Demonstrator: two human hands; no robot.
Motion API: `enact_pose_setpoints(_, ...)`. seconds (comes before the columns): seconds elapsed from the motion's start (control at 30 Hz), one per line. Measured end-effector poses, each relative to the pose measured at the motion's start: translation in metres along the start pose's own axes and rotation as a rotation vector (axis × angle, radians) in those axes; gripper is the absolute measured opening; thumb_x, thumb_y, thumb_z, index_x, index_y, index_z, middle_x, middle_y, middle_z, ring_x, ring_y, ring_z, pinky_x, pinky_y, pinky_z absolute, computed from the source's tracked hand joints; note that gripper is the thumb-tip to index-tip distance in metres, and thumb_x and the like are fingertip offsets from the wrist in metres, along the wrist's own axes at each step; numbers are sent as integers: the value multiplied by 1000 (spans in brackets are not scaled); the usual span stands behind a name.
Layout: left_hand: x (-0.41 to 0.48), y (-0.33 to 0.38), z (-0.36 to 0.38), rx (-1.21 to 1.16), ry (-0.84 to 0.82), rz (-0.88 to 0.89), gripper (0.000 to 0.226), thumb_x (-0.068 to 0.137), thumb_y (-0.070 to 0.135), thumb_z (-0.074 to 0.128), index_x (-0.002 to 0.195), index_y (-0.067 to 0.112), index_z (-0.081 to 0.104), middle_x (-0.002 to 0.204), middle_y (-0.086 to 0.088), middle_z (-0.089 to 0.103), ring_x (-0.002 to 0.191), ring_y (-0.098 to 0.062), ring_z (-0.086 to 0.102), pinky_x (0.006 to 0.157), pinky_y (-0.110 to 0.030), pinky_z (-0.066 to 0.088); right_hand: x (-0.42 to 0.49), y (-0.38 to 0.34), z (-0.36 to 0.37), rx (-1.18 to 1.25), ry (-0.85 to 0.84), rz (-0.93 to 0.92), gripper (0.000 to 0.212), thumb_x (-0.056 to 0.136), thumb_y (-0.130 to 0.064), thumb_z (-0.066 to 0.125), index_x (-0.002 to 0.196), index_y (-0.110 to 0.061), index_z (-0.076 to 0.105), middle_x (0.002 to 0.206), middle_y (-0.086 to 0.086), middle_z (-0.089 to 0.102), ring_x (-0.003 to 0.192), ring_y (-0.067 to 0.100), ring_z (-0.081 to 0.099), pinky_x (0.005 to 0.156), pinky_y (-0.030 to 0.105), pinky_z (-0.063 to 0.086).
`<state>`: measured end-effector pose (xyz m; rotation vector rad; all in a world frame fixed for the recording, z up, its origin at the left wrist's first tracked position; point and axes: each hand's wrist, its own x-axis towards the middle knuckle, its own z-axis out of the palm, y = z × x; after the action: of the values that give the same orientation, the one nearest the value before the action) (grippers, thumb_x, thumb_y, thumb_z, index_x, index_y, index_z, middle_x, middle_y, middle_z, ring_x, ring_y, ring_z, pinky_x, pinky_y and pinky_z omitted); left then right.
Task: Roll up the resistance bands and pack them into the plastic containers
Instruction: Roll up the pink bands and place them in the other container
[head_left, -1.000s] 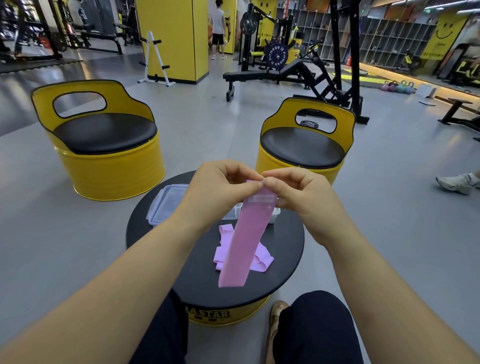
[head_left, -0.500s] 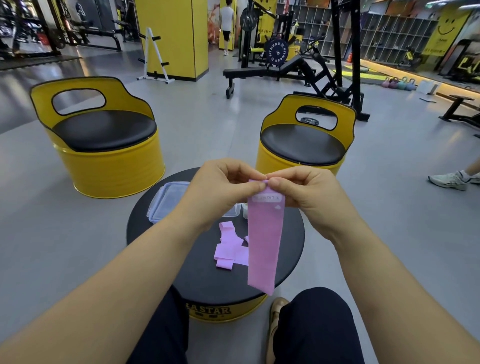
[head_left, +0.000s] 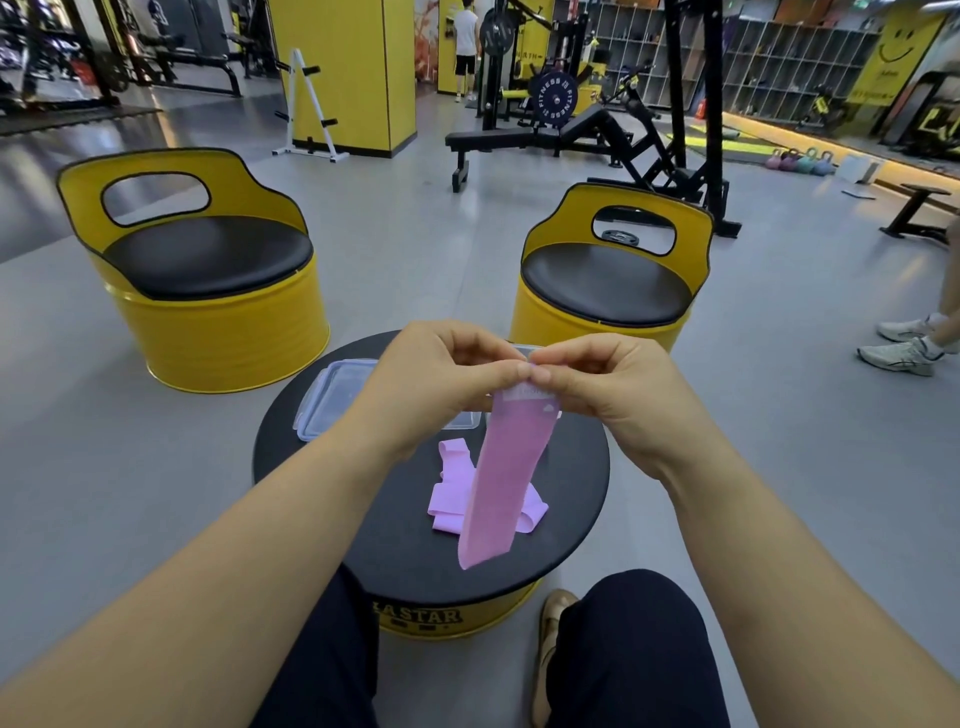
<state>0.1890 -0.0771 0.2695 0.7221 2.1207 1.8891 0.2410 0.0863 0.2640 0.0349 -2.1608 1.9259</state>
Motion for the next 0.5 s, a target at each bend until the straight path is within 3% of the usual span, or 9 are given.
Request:
enact_pose_setpoints(0.2, 1, -3, 1, -10, 42, 17, 7, 76, 7, 75, 78, 14, 74, 76, -3, 74, 73, -12, 70, 68, -21, 55, 0, 3, 0, -5, 18, 4, 14, 75, -4, 72, 79, -17, 73, 76, -1, 73, 76, 12, 69, 71, 25, 58)
enact_pose_setpoints(0.37, 1, -4, 2, -28, 64, 36, 10, 76, 4, 75, 77, 14, 73, 74, -1, 74, 75, -14, 70, 73, -24, 57, -2, 3, 0, 28, 31, 61, 24, 70, -26, 71, 91, -15, 69, 85, 0, 74, 83, 14, 71, 74, 30, 59)
enact_pose_setpoints(0.5, 0, -4, 3, -24, 59, 54, 14, 75, 1, 74, 76, 15, 73, 72, 4, 73, 72, -7, 69, 67, -16, 53, -3, 4, 1, -38, 49, 40, 10, 82, -18, 67, 88, -11, 71, 86, 1, 74, 81, 14, 71, 68, 26, 58)
